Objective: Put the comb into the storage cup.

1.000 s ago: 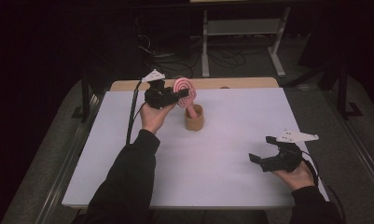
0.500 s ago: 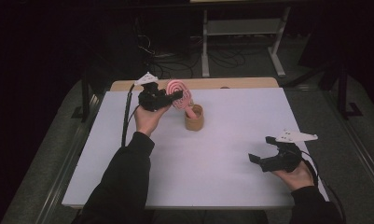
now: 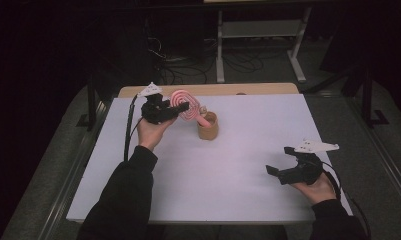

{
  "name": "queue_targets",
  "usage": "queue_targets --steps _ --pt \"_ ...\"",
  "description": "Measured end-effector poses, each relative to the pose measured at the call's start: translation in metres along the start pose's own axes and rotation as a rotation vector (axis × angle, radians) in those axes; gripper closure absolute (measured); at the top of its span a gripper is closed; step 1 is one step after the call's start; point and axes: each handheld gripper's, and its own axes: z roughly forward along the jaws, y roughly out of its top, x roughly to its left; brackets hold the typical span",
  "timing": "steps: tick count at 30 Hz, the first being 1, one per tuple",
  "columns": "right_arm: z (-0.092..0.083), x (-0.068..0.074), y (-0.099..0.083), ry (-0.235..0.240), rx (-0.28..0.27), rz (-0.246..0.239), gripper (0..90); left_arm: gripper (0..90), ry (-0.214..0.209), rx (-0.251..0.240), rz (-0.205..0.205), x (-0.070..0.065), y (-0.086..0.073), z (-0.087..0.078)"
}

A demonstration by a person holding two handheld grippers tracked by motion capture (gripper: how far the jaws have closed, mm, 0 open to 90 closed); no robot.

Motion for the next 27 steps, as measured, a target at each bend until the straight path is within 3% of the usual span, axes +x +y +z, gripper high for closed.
queue_targets --steps 4,10,14,17,23,27 --pt "0.000 0.000 0.000 0.000 0.004 0.002 0.0 55.9 0.006 -0.001 0.000 0.002 -0.002 -0.006" --pt "0.001 0.001 0.000 0.003 0.007 -0.002 0.0 54.0 -0.001 -0.011 -0.054 0.012 -0.013 -0.013" --pt "0.002 0.001 0.000 0.004 0.009 -0.003 0.0 49.8 -0.041 -0.028 -0.087 0.019 -0.022 -0.020" --pt "0.002 0.001 -0.001 0.003 0.012 0.002 0.0 42.2 -0.036 -0.037 -0.084 0.022 -0.028 -0.027" --pt "0.003 0.001 -0.001 0.004 0.017 0.002 0.0 39.0 -0.079 -0.066 -0.141 0.032 -0.036 -0.036" --pt "0.002 0.001 -0.002 0.003 0.013 0.001 0.0 35.8 -0.073 -0.059 -0.132 0.034 -0.038 -0.041"
